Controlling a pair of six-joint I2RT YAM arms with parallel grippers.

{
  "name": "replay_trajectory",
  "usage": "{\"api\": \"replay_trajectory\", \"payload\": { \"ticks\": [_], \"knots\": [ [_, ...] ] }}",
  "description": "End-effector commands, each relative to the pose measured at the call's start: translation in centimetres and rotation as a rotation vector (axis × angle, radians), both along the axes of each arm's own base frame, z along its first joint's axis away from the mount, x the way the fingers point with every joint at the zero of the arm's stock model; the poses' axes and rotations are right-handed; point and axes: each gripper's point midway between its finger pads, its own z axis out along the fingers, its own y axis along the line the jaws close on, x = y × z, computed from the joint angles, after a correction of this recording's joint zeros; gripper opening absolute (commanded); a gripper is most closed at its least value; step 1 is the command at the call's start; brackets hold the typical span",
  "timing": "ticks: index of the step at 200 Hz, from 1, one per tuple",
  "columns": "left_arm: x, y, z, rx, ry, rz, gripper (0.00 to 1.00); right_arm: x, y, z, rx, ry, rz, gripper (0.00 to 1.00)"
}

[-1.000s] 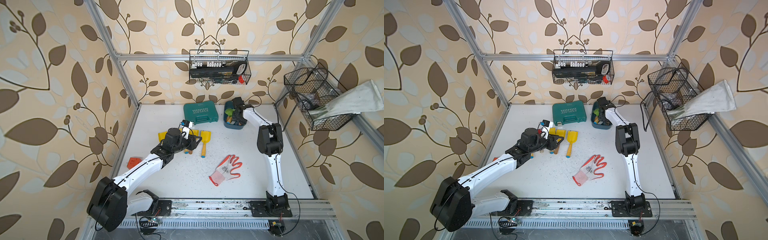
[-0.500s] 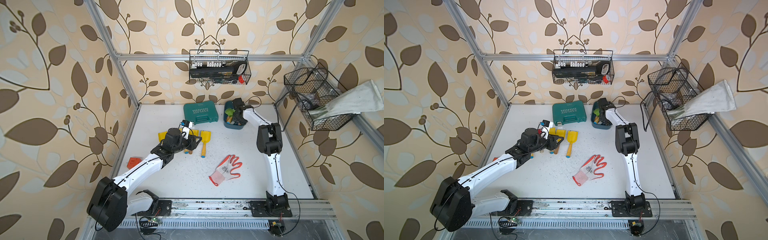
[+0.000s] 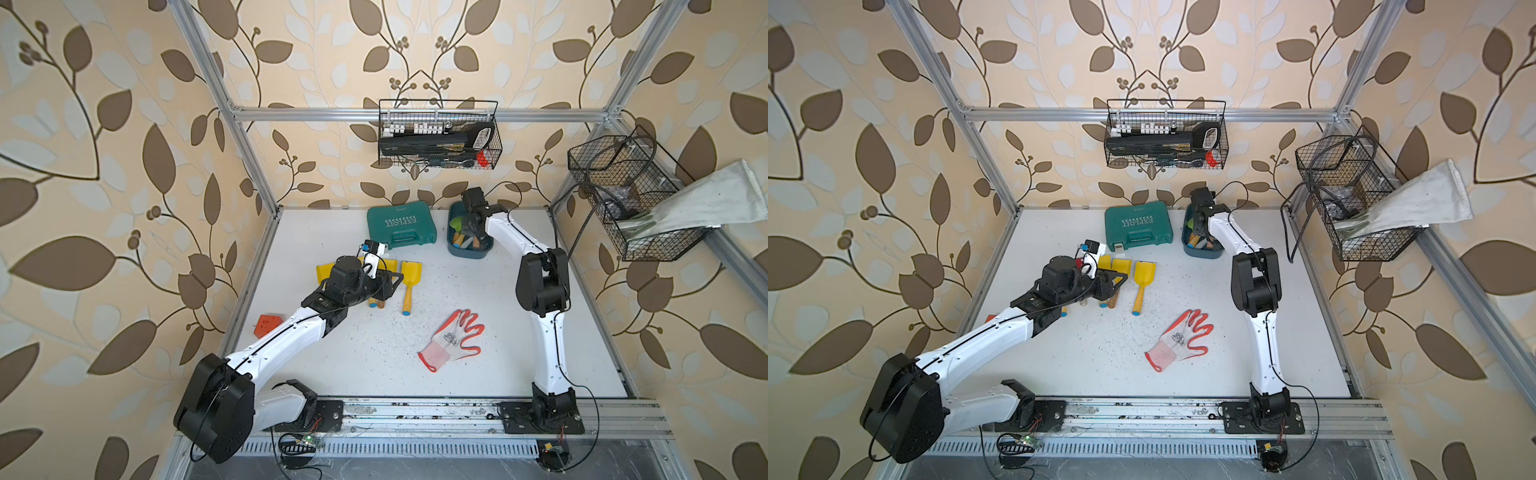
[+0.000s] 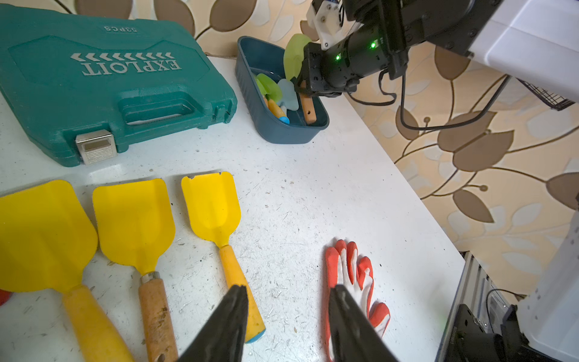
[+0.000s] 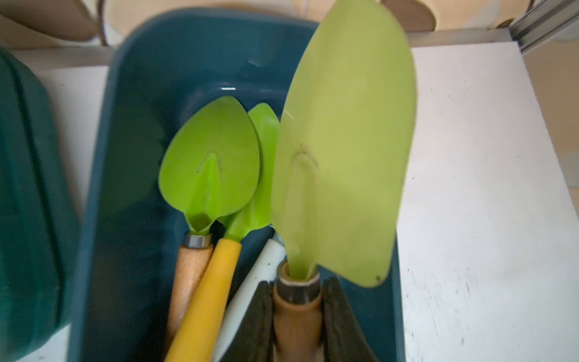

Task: Take the shovel out of the storage box
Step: Pick up the shovel from the storage box.

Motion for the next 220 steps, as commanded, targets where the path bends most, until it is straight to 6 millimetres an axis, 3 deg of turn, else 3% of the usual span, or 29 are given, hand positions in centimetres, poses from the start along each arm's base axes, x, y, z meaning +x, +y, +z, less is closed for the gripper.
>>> {"api": "replay_trajectory", "payload": {
  "ticks": [1,58,125,168,220],
  "knots": [
    [0.3,-0.3,1.7,-0.028,-0.034,0.009,0.47,-0.2,-0.3,3.3,-0.01,-0.067,-0.006,0.17],
    [0.1,-0.2,2.2,-0.037,-0.039,0.009,0.47,-3.5,1.3,6.6,0.027,-0.15,0.034,0.15],
    [0.4,-0.8,1.4,-0.034,0.036,0.006,0.49,-12.3,5.9,10.5,0.104,-0.196,0.161,0.16],
    [0.1,-1.7,1.4,-0.063,0.039,-0.049,0.5,-18.5,8.8,11.5,0.232,-0.223,0.288,0.16],
    [-0.8,-2.7,2.1,-0.108,-0.028,-0.139,0.53,-22.5,11.7,11.6,0.454,-0.302,0.425,0.15]
  ]
}}
